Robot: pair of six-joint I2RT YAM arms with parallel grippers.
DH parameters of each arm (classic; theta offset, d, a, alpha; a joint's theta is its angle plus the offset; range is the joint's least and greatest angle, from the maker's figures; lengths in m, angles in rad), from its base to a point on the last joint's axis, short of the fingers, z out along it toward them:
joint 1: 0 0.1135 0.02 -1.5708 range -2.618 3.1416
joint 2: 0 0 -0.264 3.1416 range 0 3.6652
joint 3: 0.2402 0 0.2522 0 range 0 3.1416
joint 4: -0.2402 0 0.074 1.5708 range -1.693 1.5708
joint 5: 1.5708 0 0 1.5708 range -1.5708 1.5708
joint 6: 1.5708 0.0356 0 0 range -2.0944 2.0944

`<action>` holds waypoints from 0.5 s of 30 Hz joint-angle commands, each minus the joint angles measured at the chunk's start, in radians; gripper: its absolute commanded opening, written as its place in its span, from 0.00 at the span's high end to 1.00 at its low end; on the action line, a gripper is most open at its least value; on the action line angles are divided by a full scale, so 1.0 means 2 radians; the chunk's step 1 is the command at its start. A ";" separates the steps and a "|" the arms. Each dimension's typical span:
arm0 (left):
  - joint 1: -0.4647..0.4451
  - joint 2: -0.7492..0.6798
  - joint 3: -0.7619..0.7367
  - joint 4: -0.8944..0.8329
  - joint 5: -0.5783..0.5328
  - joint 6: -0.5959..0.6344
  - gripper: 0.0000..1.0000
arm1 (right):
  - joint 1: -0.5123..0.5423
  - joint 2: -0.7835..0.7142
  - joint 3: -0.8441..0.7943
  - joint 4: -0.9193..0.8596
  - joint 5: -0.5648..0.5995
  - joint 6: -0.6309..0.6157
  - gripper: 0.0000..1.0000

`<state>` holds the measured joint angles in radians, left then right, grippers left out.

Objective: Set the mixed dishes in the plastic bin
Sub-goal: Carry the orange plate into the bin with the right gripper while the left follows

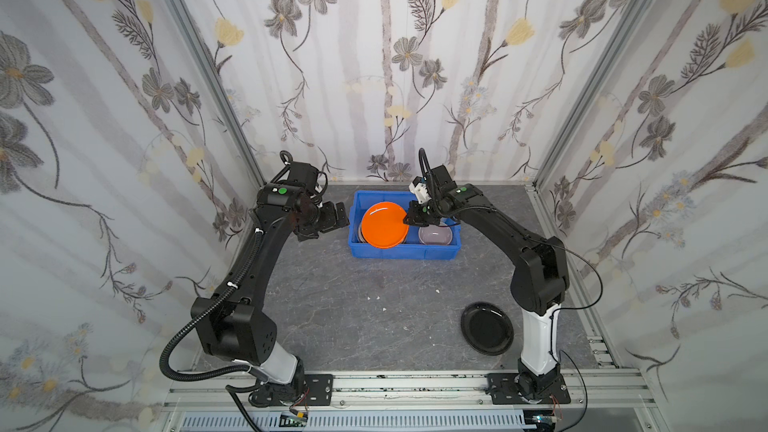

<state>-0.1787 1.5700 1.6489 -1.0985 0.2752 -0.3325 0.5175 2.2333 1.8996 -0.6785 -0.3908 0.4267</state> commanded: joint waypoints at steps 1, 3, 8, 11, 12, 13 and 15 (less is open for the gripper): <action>0.006 0.007 0.013 0.005 0.009 0.007 0.00 | -0.007 0.040 0.050 0.007 -0.019 -0.002 0.93; 0.011 0.016 0.020 0.004 0.012 0.009 0.00 | -0.011 0.069 0.080 0.007 -0.022 0.004 0.92; 0.020 0.039 0.037 -0.001 0.021 0.012 0.00 | -0.019 0.121 0.128 0.007 -0.028 0.017 0.91; 0.023 0.051 0.044 -0.003 0.024 0.014 0.00 | -0.020 0.137 0.132 0.010 -0.033 0.021 0.90; 0.023 0.054 0.046 -0.005 0.025 0.015 0.00 | -0.020 0.140 0.132 0.010 -0.032 0.021 0.91; 0.024 0.058 0.048 -0.006 0.026 0.016 0.00 | -0.020 0.144 0.132 0.009 -0.031 0.021 0.91; 0.026 0.063 0.051 -0.008 0.027 0.018 0.00 | -0.020 0.148 0.132 0.009 -0.030 0.021 0.91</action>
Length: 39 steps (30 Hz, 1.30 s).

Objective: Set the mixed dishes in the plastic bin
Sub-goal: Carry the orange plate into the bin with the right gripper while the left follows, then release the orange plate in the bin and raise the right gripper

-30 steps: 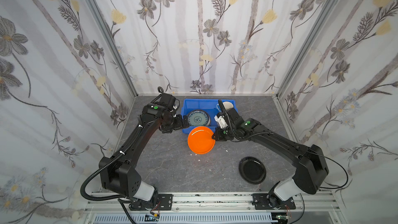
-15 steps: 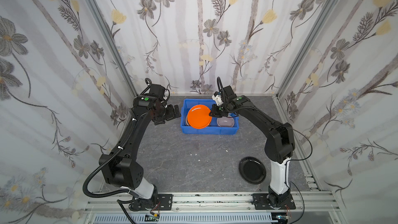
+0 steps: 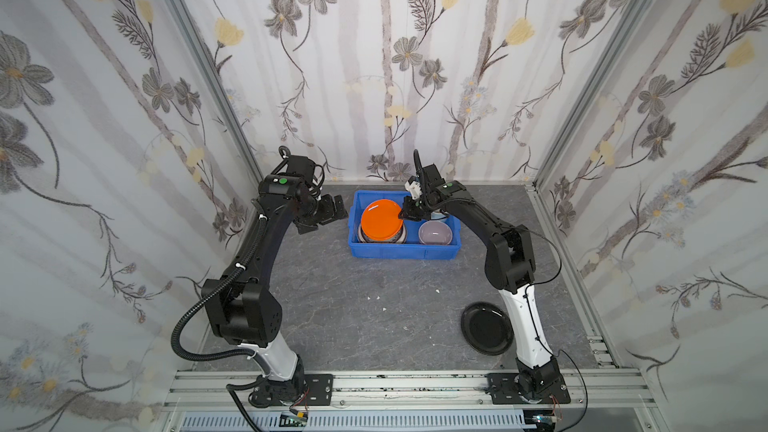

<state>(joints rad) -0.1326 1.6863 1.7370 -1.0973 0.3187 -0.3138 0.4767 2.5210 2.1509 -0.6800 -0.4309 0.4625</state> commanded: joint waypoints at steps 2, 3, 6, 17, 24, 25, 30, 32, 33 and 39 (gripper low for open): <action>0.003 0.008 0.007 -0.009 0.007 0.009 0.00 | 0.000 0.007 0.006 0.012 -0.011 0.005 0.90; 0.004 0.010 0.007 -0.009 0.008 0.010 0.00 | 0.000 0.007 0.006 0.012 -0.011 0.005 0.88; 0.004 0.012 0.006 -0.011 0.013 0.010 0.00 | 0.000 0.009 0.006 0.012 -0.010 0.005 0.77; 0.004 0.006 -0.012 -0.011 0.020 0.015 0.00 | 0.000 -0.004 0.006 -0.016 0.018 -0.011 0.46; 0.005 -0.010 -0.035 -0.003 0.023 0.014 0.00 | 0.003 -0.010 0.006 -0.025 0.026 -0.012 0.44; 0.005 -0.012 -0.037 -0.003 0.023 0.015 0.00 | 0.004 -0.014 0.006 -0.026 0.028 -0.013 0.45; 0.005 -0.030 -0.053 0.004 0.031 0.018 0.00 | 0.001 -0.052 0.005 -0.038 0.038 -0.025 0.47; 0.003 -0.039 -0.063 0.009 0.036 0.018 0.00 | -0.004 -0.072 0.004 -0.055 0.053 -0.035 0.49; 0.001 -0.042 -0.066 0.011 0.041 0.020 0.00 | -0.006 -0.081 0.002 -0.066 0.063 -0.042 0.49; -0.044 -0.049 -0.087 0.032 0.058 0.021 0.00 | -0.017 -0.213 -0.151 -0.082 0.152 -0.045 0.50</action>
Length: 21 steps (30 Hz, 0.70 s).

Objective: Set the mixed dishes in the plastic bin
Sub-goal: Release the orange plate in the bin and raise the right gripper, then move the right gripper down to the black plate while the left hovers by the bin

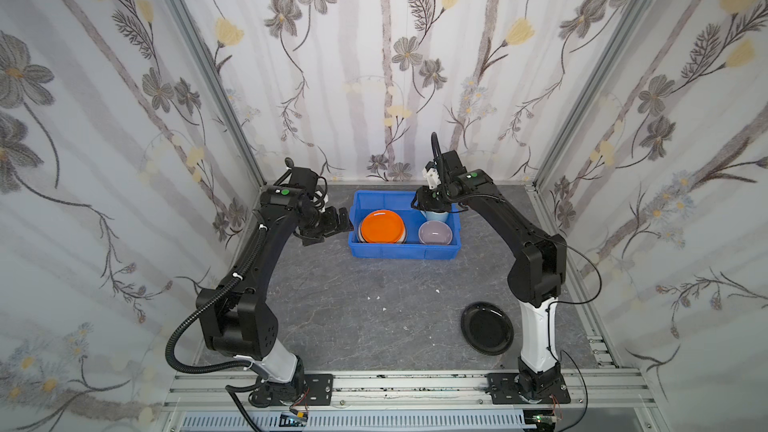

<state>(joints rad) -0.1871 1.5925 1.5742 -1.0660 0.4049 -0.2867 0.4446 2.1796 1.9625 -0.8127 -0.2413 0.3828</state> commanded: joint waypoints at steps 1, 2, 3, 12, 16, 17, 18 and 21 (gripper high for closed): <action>-0.032 0.001 -0.008 0.021 0.017 0.008 0.00 | -0.003 -0.073 -0.099 -0.011 0.071 0.003 0.50; -0.047 0.004 -0.009 0.027 0.017 0.007 0.00 | -0.004 -0.104 -0.148 -0.005 0.082 0.013 0.50; -0.063 0.007 -0.011 0.032 0.015 0.006 0.00 | -0.005 -0.132 -0.189 0.000 0.091 0.024 0.49; -0.172 0.041 -0.004 0.076 0.024 -0.010 0.00 | -0.007 -0.377 -0.480 -0.013 0.183 0.157 0.10; -0.194 0.048 0.013 0.073 0.019 -0.008 0.00 | -0.008 -0.440 -0.561 -0.025 0.197 0.211 0.00; -0.197 0.047 0.014 0.074 0.016 -0.010 0.00 | -0.008 -0.448 -0.577 -0.025 0.195 0.224 0.00; -0.198 0.045 0.013 0.076 0.015 -0.011 0.00 | -0.008 -0.453 -0.588 -0.025 0.193 0.233 0.00; -0.200 0.034 0.004 0.078 0.015 -0.014 0.00 | -0.008 -0.461 -0.625 -0.023 0.193 0.269 0.00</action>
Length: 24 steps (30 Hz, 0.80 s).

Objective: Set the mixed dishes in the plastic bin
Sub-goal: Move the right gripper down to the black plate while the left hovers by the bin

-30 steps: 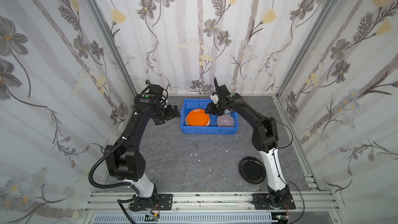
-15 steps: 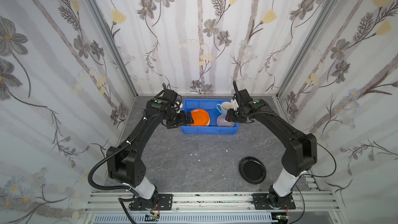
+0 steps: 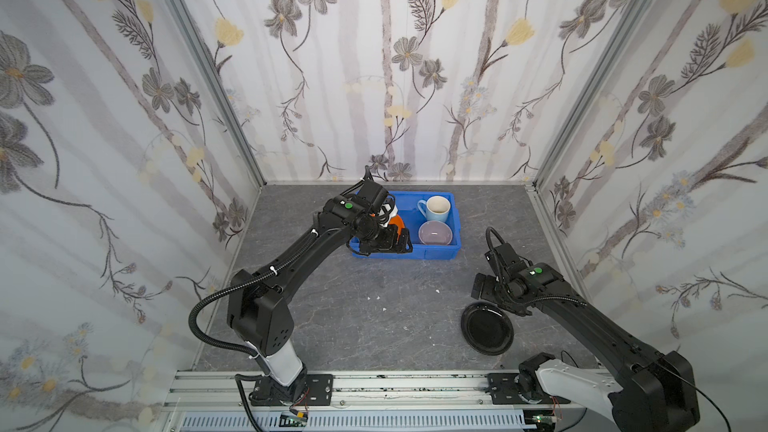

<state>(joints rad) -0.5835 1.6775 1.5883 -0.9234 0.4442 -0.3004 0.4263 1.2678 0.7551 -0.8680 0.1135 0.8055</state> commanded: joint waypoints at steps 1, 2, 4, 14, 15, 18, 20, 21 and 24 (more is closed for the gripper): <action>-0.002 -0.013 -0.008 0.007 -0.004 -0.007 0.00 | 0.000 -0.008 -0.028 0.006 0.018 0.068 0.00; -0.001 -0.020 -0.014 0.007 -0.004 -0.007 0.00 | 0.001 -0.012 -0.035 0.007 0.020 0.075 0.00; -0.001 -0.031 -0.025 0.005 -0.006 -0.007 0.00 | 0.001 -0.019 -0.044 0.008 0.023 0.089 0.00; -0.002 -0.065 -0.055 -0.001 -0.018 -0.001 0.00 | -0.011 -0.061 -0.100 0.043 0.007 0.135 0.00; -0.002 -0.065 -0.055 -0.002 -0.018 -0.001 0.00 | -0.012 -0.063 -0.104 0.046 0.006 0.138 0.00; -0.001 -0.064 -0.055 -0.001 -0.017 0.001 0.00 | -0.014 -0.073 -0.118 0.054 -0.003 0.147 0.00; -0.001 -0.061 -0.053 -0.002 -0.014 0.001 0.00 | -0.015 -0.083 -0.132 0.065 -0.013 0.152 0.00; -0.001 -0.060 -0.053 -0.003 -0.014 0.001 0.00 | -0.015 -0.088 -0.138 0.068 -0.016 0.155 0.00; -0.001 -0.055 -0.051 -0.005 -0.013 0.003 0.00 | -0.016 -0.100 -0.151 0.073 -0.021 0.159 0.00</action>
<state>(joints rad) -0.5861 1.5612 1.4807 -0.9249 0.4156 -0.3099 0.3939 1.0798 0.4671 -0.7666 0.0948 1.0859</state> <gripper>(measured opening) 0.997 0.996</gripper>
